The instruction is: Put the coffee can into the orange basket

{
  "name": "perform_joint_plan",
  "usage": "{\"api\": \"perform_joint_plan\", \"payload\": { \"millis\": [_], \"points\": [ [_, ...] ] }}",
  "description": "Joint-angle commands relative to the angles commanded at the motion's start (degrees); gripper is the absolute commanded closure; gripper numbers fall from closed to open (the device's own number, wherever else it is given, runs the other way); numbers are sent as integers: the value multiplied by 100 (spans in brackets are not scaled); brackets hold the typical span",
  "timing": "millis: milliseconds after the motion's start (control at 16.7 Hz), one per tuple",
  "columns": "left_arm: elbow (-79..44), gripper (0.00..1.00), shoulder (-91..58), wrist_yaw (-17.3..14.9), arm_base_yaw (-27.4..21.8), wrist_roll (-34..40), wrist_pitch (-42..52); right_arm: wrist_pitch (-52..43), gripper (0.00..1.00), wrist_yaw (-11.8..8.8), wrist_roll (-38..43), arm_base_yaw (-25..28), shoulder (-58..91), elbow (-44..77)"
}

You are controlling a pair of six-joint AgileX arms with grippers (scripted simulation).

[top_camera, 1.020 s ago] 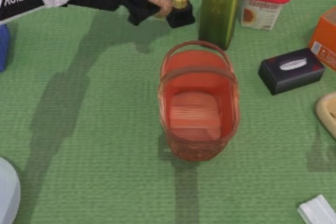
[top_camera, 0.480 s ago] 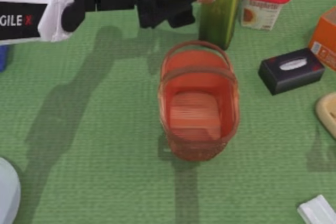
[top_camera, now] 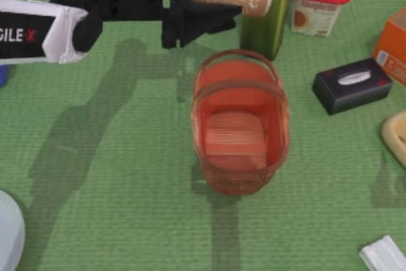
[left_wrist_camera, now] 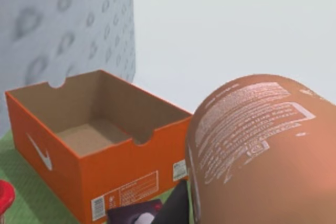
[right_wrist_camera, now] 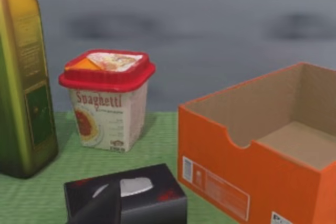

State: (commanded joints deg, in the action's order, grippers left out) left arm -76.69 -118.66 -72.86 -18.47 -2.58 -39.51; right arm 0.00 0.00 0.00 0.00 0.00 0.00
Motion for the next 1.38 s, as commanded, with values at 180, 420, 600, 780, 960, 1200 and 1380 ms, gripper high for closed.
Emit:
{"api": "perform_joint_plan", "payload": {
  "millis": [180,420,600,780,960,1200,1380],
  "points": [
    [-14,100,-44,8,33,-13,-7,0,0,0,0,0,0,0],
    [148,100,-531,-4,80,-10,-669,0,0,0,0,0,0,0],
    [352,100,-1043,-15,119,5,-1489,0,0,0,0,0,0,0],
    [499,100,-1351,-10,148,23,-1871,0,0,0,0,0,0,0],
    [504,100,-1359,-9,149,23,-1881,0,0,0,0,0,0,0],
    [504,77,-1359,-9,149,23,-1881,0,0,0,0,0,0,0],
    [504,55,-1359,-9,149,23,-1881,0,0,0,0,0,0,0]
  ]
}}
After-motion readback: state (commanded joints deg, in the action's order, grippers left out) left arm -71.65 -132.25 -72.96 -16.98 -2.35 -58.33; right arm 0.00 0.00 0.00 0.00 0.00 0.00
